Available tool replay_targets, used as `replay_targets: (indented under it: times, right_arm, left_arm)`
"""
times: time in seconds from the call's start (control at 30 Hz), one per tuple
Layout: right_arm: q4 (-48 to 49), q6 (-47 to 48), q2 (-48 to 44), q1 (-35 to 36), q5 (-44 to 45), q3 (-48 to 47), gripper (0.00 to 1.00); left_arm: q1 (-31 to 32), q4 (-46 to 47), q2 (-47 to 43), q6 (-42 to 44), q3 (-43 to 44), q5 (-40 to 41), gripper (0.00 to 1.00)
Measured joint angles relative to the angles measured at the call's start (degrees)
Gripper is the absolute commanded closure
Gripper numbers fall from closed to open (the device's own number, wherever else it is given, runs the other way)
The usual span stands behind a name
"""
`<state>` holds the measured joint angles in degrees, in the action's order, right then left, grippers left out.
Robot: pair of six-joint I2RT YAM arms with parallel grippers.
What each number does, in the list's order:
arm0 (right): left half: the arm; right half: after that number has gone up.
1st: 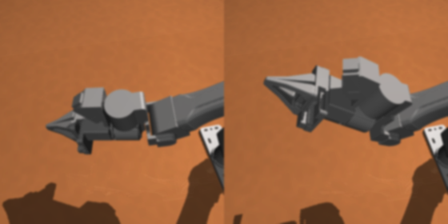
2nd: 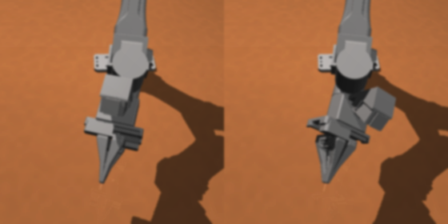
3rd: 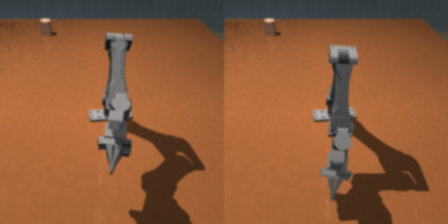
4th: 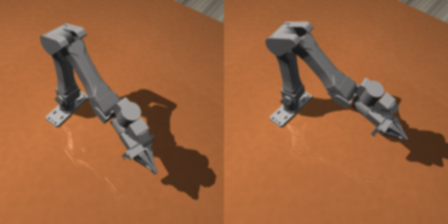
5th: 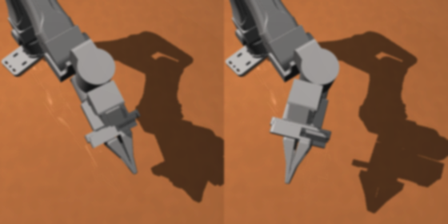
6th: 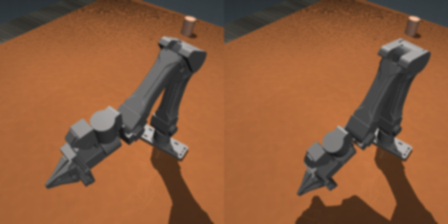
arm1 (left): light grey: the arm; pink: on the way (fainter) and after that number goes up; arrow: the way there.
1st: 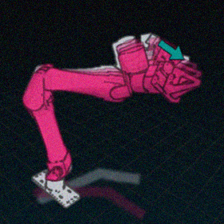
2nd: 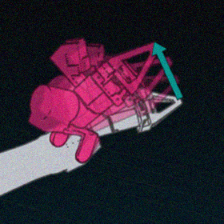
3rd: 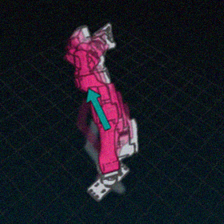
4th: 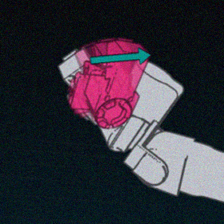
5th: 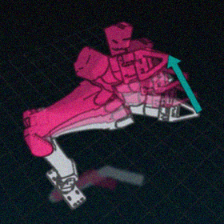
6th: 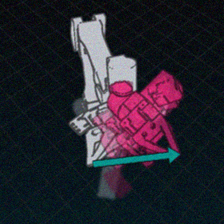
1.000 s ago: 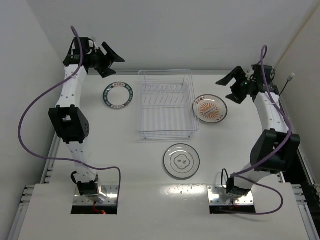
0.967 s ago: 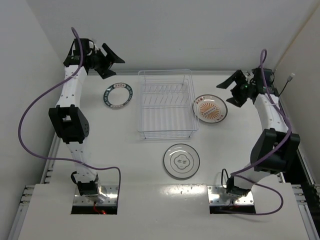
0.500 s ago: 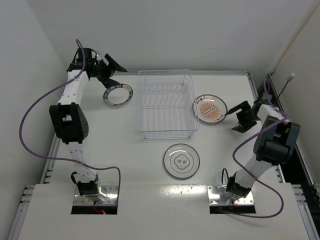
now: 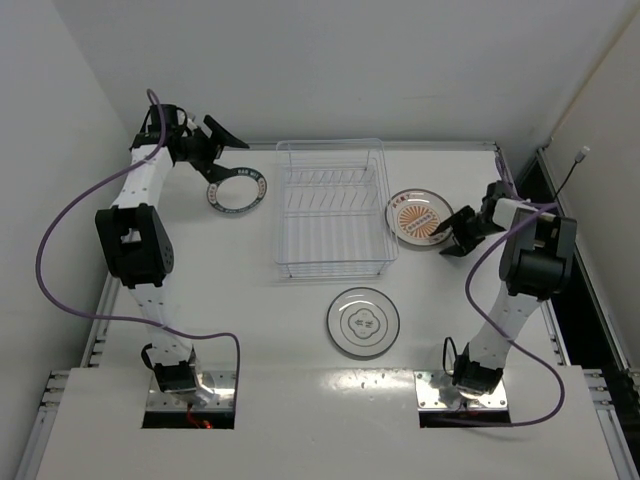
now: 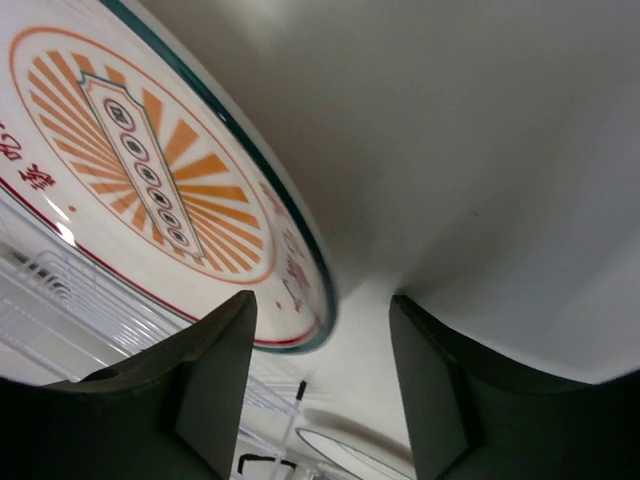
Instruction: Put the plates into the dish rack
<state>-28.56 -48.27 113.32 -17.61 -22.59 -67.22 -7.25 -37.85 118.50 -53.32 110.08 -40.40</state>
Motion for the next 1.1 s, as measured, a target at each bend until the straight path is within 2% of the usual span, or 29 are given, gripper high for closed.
replay_targets:
  times: [0.07, 0.17, 0.3, 0.43, 0.63, 0.8, 0.93, 1.1]
  right_arm:
    - [0.1, -0.1, 1.3, 0.9, -0.2, -1.5, 0.57]
    - [0.4, -0.6, 3.0, 1.8, 0.2, -3.1, 0.88]
    - [-1.2, -1.0, 3.7, 2.0, -1.0, -6.9, 0.99]
    - [-5.0, -0.1, 3.4, 2.4, 3.8, -16.8, 1.00]
    - [-12.3, 1.4, 2.9, 3.1, 16.2, -35.6, 1.00]
    - [-16.2, 4.1, 1.5, 7.5, 23.5, -47.8, 1.00]
    - [-17.4, 7.4, 0.2, 14.0, 28.2, -52.1, 1.00]
    - [-19.5, 12.2, -0.9, 24.8, 34.7, -52.3, 1.00]
  left_arm:
    - [-0.4, 0.2, 0.0, -0.2, -0.3, -0.2, 0.19]
    - [-1.3, 0.3, 0.0, -0.3, -0.7, -0.5, 0.19]
    - [-2.9, 0.5, 0.0, -0.4, -0.8, -0.6, 0.19]
    - [-3.8, 0.8, 0.0, -0.6, -0.8, -0.6, 0.19]
    - [-4.1, 1.0, 0.0, -0.8, -1.4, -0.7, 0.19]
    - [-4.1, 0.9, 0.0, -0.8, -1.9, -0.7, 0.19]
    - [-4.1, 0.8, 0.0, -0.8, -2.3, -0.7, 0.19]
    - [-4.1, 0.6, 0.0, -0.8, -2.9, -0.6, 0.19]
